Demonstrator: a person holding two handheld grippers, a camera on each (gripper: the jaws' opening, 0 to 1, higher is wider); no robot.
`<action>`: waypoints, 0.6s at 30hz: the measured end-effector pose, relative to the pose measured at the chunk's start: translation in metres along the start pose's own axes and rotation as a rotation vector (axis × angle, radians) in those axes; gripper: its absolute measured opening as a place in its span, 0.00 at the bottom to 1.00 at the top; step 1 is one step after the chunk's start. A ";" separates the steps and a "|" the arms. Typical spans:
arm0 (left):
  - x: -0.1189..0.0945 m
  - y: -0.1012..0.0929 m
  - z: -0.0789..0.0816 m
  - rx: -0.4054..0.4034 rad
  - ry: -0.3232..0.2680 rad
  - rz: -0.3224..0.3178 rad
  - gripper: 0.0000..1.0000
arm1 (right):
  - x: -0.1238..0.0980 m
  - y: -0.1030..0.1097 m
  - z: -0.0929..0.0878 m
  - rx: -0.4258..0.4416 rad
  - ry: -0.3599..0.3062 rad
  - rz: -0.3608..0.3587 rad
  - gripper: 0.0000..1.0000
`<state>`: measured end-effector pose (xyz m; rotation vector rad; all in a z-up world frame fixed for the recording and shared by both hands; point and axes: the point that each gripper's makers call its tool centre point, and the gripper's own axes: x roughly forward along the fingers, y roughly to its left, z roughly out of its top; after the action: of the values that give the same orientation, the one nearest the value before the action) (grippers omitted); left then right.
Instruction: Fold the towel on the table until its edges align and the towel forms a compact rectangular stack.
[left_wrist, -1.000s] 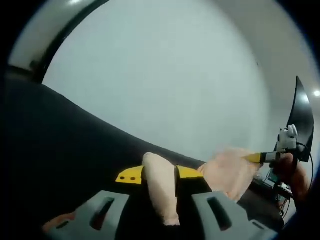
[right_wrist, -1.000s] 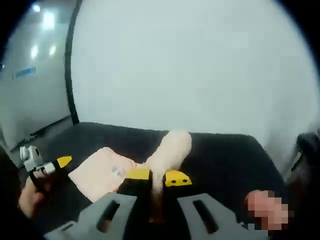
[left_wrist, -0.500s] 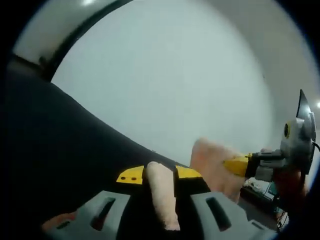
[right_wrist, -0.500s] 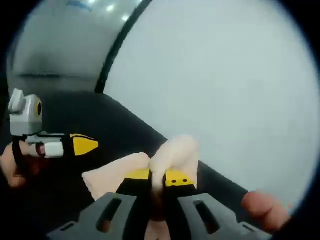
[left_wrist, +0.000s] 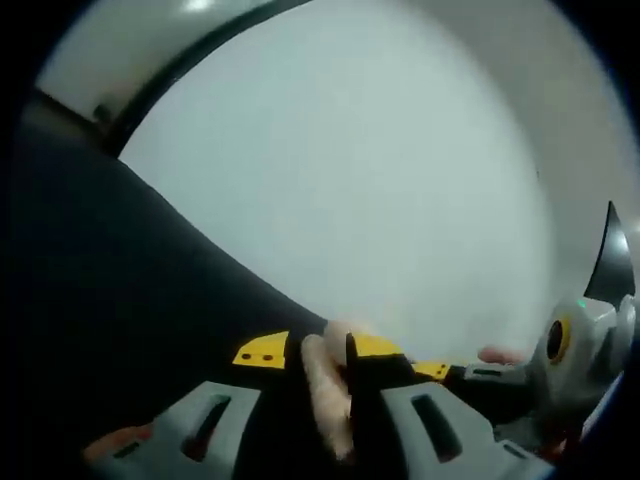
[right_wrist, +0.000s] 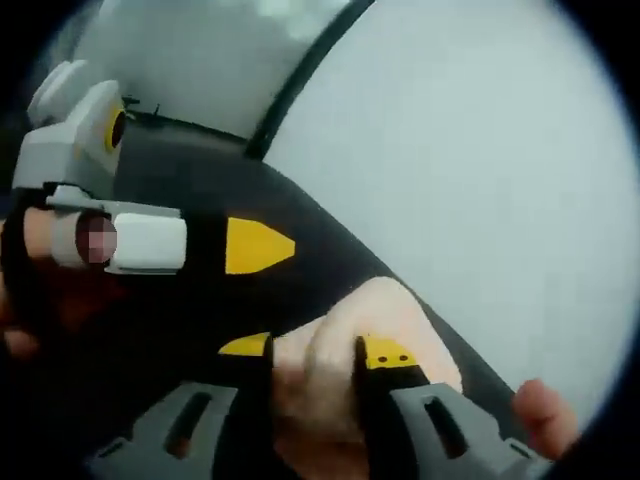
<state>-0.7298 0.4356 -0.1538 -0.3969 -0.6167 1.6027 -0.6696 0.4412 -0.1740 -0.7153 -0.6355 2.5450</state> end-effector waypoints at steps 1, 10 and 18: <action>0.001 0.002 0.002 -0.008 -0.006 0.000 0.25 | -0.006 0.005 0.002 -0.006 -0.028 0.033 0.50; 0.001 0.002 0.004 -0.051 -0.033 -0.002 0.21 | -0.072 -0.123 0.027 0.560 -0.318 0.053 0.33; 0.001 -0.010 -0.007 0.035 0.024 -0.062 0.21 | -0.011 -0.055 -0.026 0.399 -0.078 0.142 0.35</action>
<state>-0.7174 0.4380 -0.1534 -0.3673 -0.5768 1.5452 -0.6321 0.4882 -0.1611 -0.5370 -0.0900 2.7203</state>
